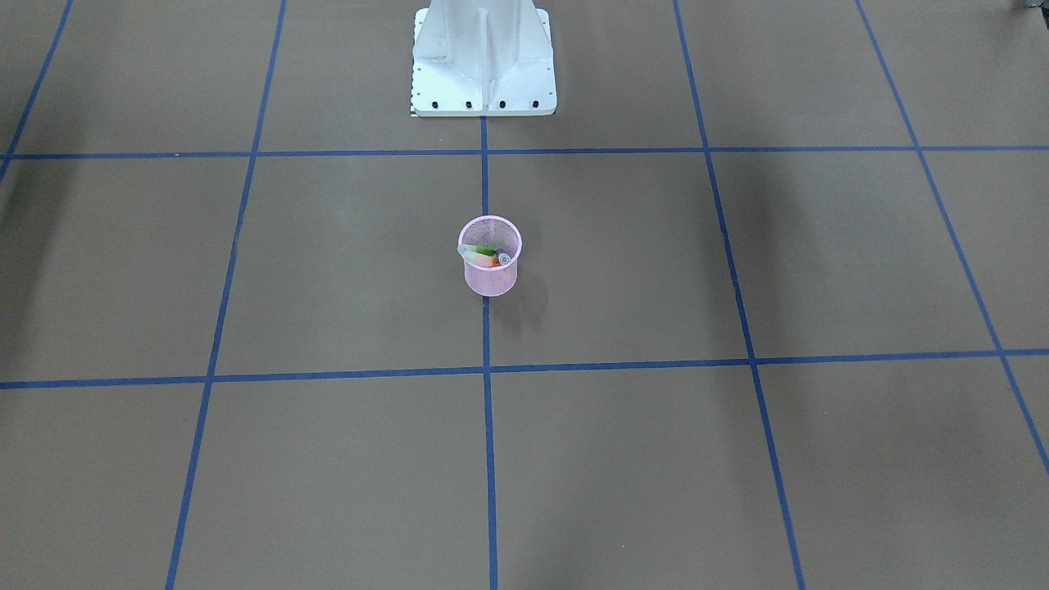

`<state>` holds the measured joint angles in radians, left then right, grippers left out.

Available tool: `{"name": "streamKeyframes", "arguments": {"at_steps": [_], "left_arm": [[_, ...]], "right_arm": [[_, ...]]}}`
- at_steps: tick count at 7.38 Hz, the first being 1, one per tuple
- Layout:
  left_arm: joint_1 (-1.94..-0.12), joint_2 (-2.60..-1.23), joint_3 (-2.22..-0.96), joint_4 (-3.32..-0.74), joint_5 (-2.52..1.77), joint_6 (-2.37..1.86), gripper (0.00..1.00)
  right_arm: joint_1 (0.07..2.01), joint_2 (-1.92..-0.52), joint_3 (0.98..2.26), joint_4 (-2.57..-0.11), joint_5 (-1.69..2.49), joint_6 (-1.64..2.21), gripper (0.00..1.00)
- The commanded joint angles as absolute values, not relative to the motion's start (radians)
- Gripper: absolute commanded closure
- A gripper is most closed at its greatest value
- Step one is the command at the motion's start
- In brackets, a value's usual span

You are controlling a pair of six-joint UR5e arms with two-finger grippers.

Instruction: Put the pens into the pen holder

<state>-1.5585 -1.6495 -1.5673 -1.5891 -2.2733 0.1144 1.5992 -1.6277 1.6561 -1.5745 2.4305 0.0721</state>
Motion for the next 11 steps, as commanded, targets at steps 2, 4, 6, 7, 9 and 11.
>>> {"name": "streamKeyframes", "arguments": {"at_steps": [2, 4, 6, 7, 9, 11], "left_arm": [[-1.560, -1.649, -1.572, -1.591, -2.273, 0.120, 0.00], [-1.562, -1.647, -1.572, -1.589, -2.273, 0.120, 0.00], [-1.562, -1.643, -1.577, -1.591, -2.273, 0.118, 0.00], [-1.563, -1.643, -1.578, -1.591, -2.273, 0.115, 0.00], [-1.563, -1.643, -1.591, -1.589, -2.272, 0.110, 0.00], [-1.565, -1.641, -1.588, -1.589, -2.272, 0.112, 0.00]], "right_arm": [[1.612, -1.629, 1.649, -1.577, 2.439, 0.054, 0.00], [1.612, -1.629, 1.649, -1.574, 2.439, 0.054, 0.01], [1.612, -1.629, 1.655, -1.572, 2.437, 0.054, 0.00], [1.612, -1.629, 1.663, -1.572, 2.437, 0.054, 0.01], [1.612, -1.629, 1.664, -1.571, 2.436, 0.054, 0.01], [1.612, -1.628, 1.664, -1.572, 2.436, 0.054, 0.00]]}}
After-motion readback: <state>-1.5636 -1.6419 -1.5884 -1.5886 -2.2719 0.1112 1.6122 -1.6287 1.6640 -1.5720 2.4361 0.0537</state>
